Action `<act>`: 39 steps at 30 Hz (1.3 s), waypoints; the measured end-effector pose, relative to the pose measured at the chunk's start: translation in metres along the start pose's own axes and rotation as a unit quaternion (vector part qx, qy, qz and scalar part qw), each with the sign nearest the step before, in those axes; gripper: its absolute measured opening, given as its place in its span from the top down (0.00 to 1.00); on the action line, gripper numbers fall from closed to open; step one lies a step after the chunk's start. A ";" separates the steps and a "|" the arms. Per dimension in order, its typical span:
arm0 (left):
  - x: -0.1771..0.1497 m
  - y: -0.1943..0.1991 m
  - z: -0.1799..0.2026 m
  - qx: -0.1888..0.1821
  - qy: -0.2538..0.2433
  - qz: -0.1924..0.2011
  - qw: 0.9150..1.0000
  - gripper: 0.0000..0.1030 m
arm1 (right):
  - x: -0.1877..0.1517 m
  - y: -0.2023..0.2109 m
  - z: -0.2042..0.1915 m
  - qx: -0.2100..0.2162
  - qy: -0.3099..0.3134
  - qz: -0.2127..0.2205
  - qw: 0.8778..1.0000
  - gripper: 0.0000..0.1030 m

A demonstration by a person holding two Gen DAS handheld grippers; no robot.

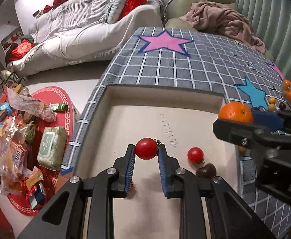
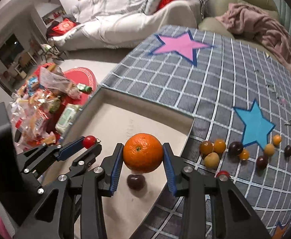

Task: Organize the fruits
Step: 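Open the left tool to drop the tomato while the right tool releases the mandarin, then move both tools back toward the dark plums on the tablecloth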

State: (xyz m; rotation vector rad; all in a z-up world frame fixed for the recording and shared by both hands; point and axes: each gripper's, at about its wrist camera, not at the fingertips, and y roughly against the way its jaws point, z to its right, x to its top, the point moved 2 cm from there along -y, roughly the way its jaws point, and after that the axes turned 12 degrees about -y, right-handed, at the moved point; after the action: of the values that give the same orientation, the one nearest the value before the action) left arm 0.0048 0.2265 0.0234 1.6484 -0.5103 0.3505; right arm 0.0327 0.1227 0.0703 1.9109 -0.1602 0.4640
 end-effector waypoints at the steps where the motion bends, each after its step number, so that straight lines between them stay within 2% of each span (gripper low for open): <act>1: 0.001 -0.004 0.000 0.002 0.002 -0.003 1.000 0.76 | 0.000 -0.007 0.002 -0.004 -0.002 -0.004 1.000 0.59; 8: 0.007 -0.022 0.000 0.017 -0.006 -0.007 1.000 0.76 | 0.004 -0.034 0.011 -0.008 -0.010 -0.024 1.000 0.59; 19: 0.001 -0.037 -0.002 0.011 0.002 -0.019 1.000 0.74 | 0.000 -0.048 0.005 -0.010 0.014 -0.033 0.999 0.58; 20: 0.000 -0.037 -0.002 0.014 0.001 -0.018 1.000 0.55 | 0.000 -0.048 0.005 -0.010 0.015 -0.032 0.999 0.57; 21: 0.000 -0.036 -0.002 0.018 0.001 -0.017 1.000 0.21 | 0.001 -0.047 0.005 -0.008 0.016 -0.030 0.999 0.55; 22: -0.001 -0.033 -0.003 0.029 0.002 -0.010 1.000 0.10 | 0.001 -0.046 0.004 -0.003 0.017 -0.029 0.999 0.50; 23: 0.000 -0.028 -0.003 0.044 0.003 0.004 0.999 0.07 | 0.001 -0.044 0.003 0.000 0.017 -0.027 0.999 0.44; 26: 0.001 -0.024 -0.002 0.046 -0.006 0.007 0.999 0.07 | 0.003 -0.038 0.001 0.005 0.017 -0.018 1.000 0.26; 31: 0.000 -0.019 -0.006 0.051 0.000 0.007 0.999 0.07 | 0.005 -0.025 0.003 0.010 0.008 -0.006 1.000 0.19; 33: 0.000 -0.015 -0.006 0.050 0.005 0.007 0.999 0.07 | 0.006 -0.017 0.007 0.007 0.002 0.006 1.000 0.13; 34: -0.001 -0.013 -0.005 0.050 0.007 0.008 0.999 0.07 | 0.006 -0.013 0.010 0.010 -0.003 0.011 1.000 0.04; 35: -0.002 -0.010 -0.004 0.049 0.008 0.008 0.999 0.07 | 0.007 -0.008 0.014 0.015 -0.008 0.016 1.000 0.00; 39: -0.004 0.000 0.006 0.030 0.009 0.014 0.999 0.07 | 0.003 0.007 0.031 0.018 -0.022 0.016 0.999 0.00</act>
State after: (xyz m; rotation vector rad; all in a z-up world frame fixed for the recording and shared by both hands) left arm 0.0008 0.2211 0.0210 1.6957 -0.5137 0.4045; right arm 0.0403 0.0912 0.0679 1.9565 -0.2133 0.4485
